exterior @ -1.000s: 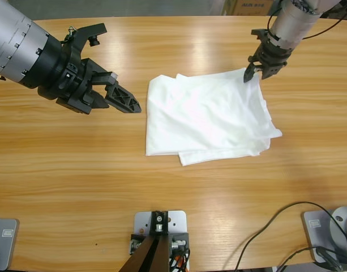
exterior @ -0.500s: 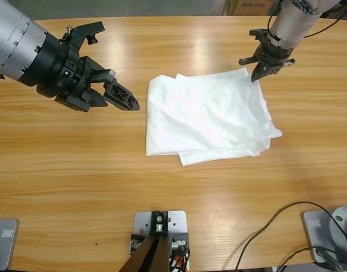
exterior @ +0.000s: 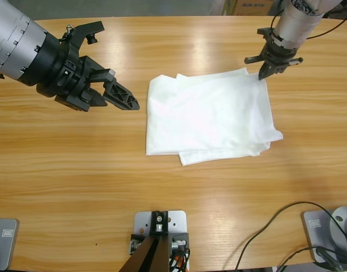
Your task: Fold clothes
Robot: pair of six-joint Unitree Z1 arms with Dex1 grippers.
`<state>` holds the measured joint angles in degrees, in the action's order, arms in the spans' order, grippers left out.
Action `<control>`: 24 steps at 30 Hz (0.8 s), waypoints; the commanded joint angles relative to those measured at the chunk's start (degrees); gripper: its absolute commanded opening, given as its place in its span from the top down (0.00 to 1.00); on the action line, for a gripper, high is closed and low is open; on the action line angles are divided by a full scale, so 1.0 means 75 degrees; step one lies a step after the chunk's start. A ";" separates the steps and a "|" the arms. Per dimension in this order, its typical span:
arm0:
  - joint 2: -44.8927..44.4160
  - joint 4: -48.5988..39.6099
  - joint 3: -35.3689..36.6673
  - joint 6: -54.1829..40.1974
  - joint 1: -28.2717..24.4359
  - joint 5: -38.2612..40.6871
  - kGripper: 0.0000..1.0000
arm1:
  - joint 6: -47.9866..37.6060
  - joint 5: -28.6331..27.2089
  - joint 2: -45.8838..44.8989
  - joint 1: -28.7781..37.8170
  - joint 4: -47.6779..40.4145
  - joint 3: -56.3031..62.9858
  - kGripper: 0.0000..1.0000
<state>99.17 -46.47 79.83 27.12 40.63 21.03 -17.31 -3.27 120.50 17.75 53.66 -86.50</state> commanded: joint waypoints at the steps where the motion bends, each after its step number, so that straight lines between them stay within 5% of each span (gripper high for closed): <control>1: 0.0303 -0.0062 -0.0123 -0.0018 -0.0168 0.0079 0.09 | -0.0055 0.0113 0.0042 -0.0175 0.0068 0.0133 1.00; 2: 0.0306 -0.0062 -0.0126 -0.0018 -0.0168 0.0079 0.09 | -0.0015 0.0169 0.0016 -0.0175 0.0075 0.0142 0.82; 3: 0.0301 -0.0062 -0.0130 -0.0018 -0.0168 0.0079 0.09 | -0.0013 0.0174 -0.0054 -0.0175 0.0075 0.0142 0.21; 4: 0.0294 -0.0062 -0.0140 -0.0018 -0.0168 0.0082 0.09 | -0.0015 0.0151 -0.0155 -0.0175 0.0075 0.0149 0.02; 16: 0.0301 0.0289 -0.0613 0.0244 -0.0222 0.0082 0.09 | -0.0179 0.0212 -0.1639 -0.0051 0.0101 0.0215 0.00; 24: 0.0278 0.3774 -0.2685 0.1423 -0.0936 0.1270 0.09 | -0.0001 0.0366 -0.2164 0.0085 0.0556 0.0306 0.00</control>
<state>99.17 -34.90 71.17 32.54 37.62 24.09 -18.54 -1.77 107.91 16.97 55.33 -85.87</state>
